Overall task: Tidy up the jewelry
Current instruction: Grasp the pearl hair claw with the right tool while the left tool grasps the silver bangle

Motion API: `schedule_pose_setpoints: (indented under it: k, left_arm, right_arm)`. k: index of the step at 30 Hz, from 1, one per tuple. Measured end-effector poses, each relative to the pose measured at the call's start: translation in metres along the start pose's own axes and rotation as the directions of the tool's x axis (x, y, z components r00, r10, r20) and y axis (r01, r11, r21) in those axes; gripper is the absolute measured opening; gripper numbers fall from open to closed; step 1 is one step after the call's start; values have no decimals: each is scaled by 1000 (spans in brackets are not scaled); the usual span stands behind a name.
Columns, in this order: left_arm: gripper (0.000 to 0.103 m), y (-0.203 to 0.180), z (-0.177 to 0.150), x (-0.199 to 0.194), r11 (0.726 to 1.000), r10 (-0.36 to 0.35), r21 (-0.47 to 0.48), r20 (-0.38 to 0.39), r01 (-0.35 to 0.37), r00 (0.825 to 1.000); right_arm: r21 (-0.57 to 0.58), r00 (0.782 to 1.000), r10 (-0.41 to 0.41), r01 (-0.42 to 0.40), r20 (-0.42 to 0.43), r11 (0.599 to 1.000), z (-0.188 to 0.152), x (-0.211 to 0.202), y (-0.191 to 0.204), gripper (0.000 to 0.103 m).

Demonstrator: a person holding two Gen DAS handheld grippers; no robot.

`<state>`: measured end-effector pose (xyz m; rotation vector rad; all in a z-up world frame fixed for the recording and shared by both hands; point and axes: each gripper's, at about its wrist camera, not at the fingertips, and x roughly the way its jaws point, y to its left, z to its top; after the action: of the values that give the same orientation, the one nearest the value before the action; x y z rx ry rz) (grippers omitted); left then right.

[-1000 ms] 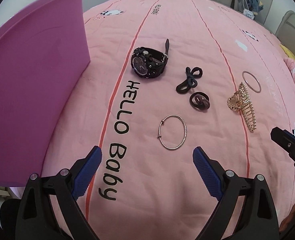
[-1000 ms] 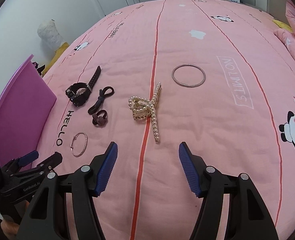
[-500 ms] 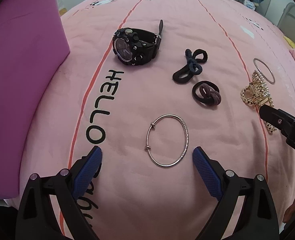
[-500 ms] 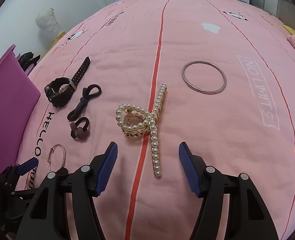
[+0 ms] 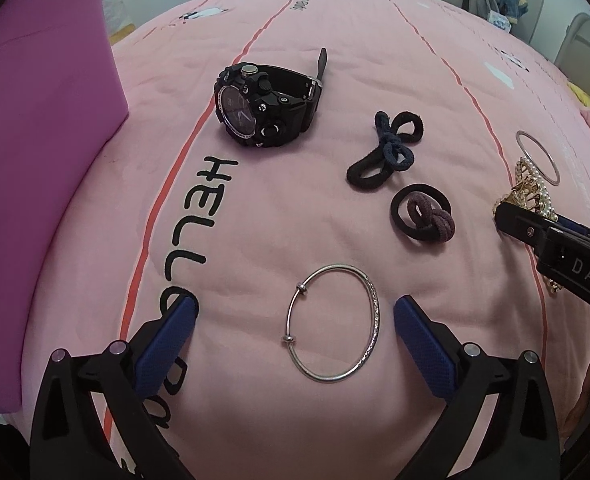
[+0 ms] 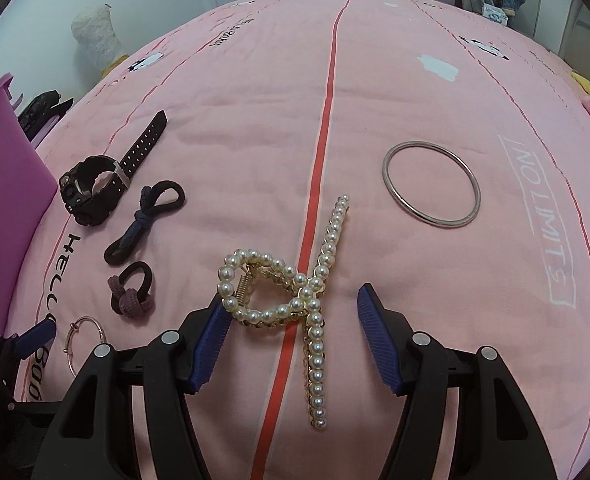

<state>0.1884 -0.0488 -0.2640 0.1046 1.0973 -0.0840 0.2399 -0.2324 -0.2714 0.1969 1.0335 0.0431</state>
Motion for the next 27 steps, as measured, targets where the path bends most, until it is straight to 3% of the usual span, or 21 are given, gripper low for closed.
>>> schedule_pose_setpoints:
  k: [4, 5, 6, 7, 10, 13, 14, 27]
  left_arm:
    - [97, 0, 1, 2, 1000, -3, -6, 16, 3, 1000]
    - [97, 0, 1, 1, 1000, -5, -8, 18, 5, 1000]
    - [96, 1, 0, 0, 1000, -8, -13, 19, 9, 1000]
    - [95, 2, -1, -1, 1000, -13, -17, 21, 13, 1000]
    - [76, 3, -2, -8, 1000, -18, -17, 37, 18, 999]
    - [53, -1, -4, -15, 1000, -15, 0, 49, 15, 999]
    - [41, -2, -5, -17, 1000, -9, 5, 53, 9, 999]
    - [40, 15, -10, -43, 995, -81, -58, 42, 84, 996]
  right_arm:
    - [-19, 1000, -13, 13, 14, 1000, -1, 1, 2, 60]
    - [-24, 1000, -15, 15, 17, 1000, -1, 1, 2, 56]
    - [-30, 1000, -16, 17, 19, 999, -2, 0, 3, 45]
    - [-32, 999, -25, 25, 22, 999, -2, -1, 3, 44]
    - [-21, 1000, -8, 9, 19, 1000, -2, -2, 0, 44]
    - [-20, 1000, -7, 8, 19, 1000, -2, -4, 0, 44]
    - [-17, 1000, -7, 7, 19, 1000, -3, -5, 0, 44]
    - [31, 1000, 25, -25, 1, 999, -25, -28, -5, 44]
